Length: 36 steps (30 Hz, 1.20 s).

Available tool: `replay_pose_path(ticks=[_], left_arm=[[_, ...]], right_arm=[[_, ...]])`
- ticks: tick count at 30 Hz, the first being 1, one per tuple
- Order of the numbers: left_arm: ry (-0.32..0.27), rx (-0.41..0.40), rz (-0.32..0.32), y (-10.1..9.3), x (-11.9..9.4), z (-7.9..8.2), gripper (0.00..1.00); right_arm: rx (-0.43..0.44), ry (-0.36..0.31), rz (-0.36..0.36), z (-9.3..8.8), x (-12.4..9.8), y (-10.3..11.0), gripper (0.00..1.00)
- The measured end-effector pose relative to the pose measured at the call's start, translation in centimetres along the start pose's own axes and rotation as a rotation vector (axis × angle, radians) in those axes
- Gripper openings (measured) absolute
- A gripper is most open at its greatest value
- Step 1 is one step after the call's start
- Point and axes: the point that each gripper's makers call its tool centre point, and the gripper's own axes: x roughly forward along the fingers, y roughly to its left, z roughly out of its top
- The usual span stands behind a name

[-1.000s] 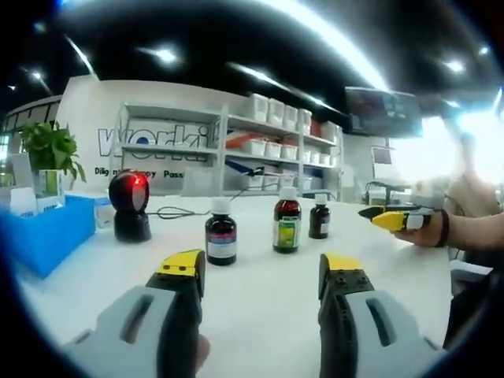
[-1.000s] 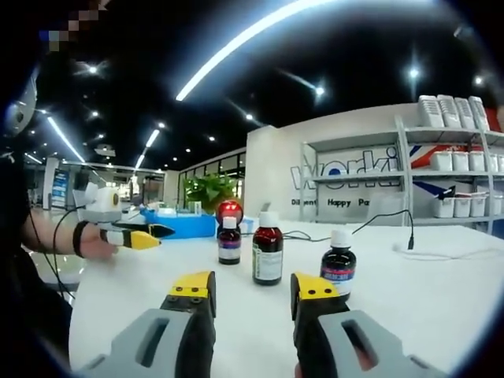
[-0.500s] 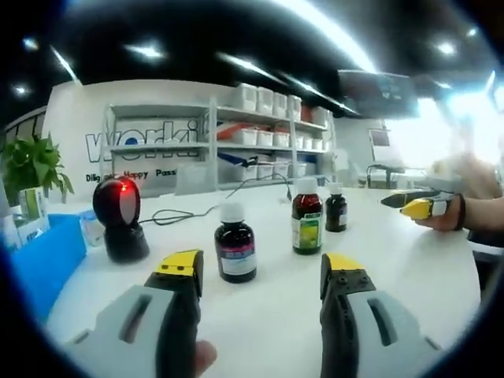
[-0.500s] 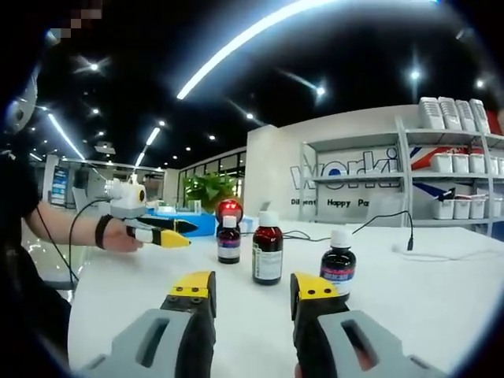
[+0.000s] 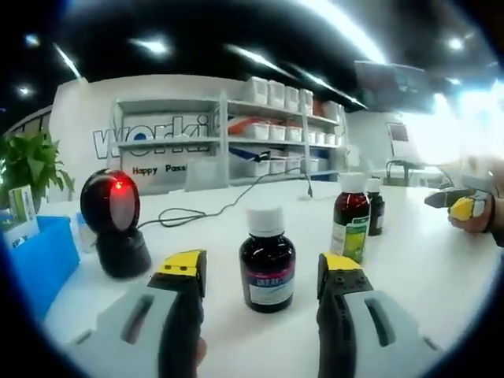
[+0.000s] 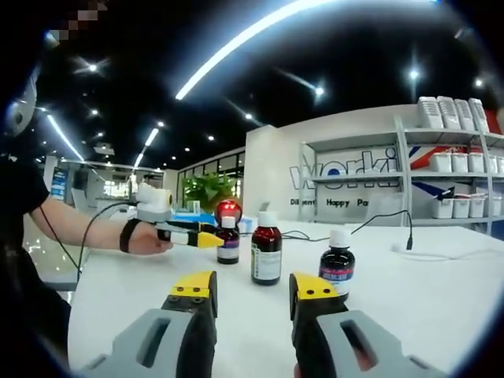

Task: Rotate the medicine bottle to make it face forward pick up the medicine bottle inspect the drug traceability code place the medicine on the table

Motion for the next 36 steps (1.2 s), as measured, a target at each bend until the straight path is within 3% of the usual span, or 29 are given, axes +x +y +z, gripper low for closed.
replay_pose_path(ticks=[11,15,22,36], left_arm=[[0.006,0.015,0.035,0.2,0.9,-0.3,0.41],[0.036,0.041,0.043,-0.8,1.4,-0.8,0.41],[0.055,0.072,0.084,-0.1,1.8,-1.0,0.34],[0.051,0.032,0.055,-0.5,2.0,-0.9,0.26]], right_arm=[[-0.001,0.001,0.001,0.0,0.0,0.1,0.32],[0.0,-0.001,-0.001,0.0,0.0,0.0,0.32],[0.006,-0.009,-0.005,0.1,-0.1,-0.1,0.32],[0.001,-0.007,-0.011,0.1,-0.1,-0.2,0.31]])
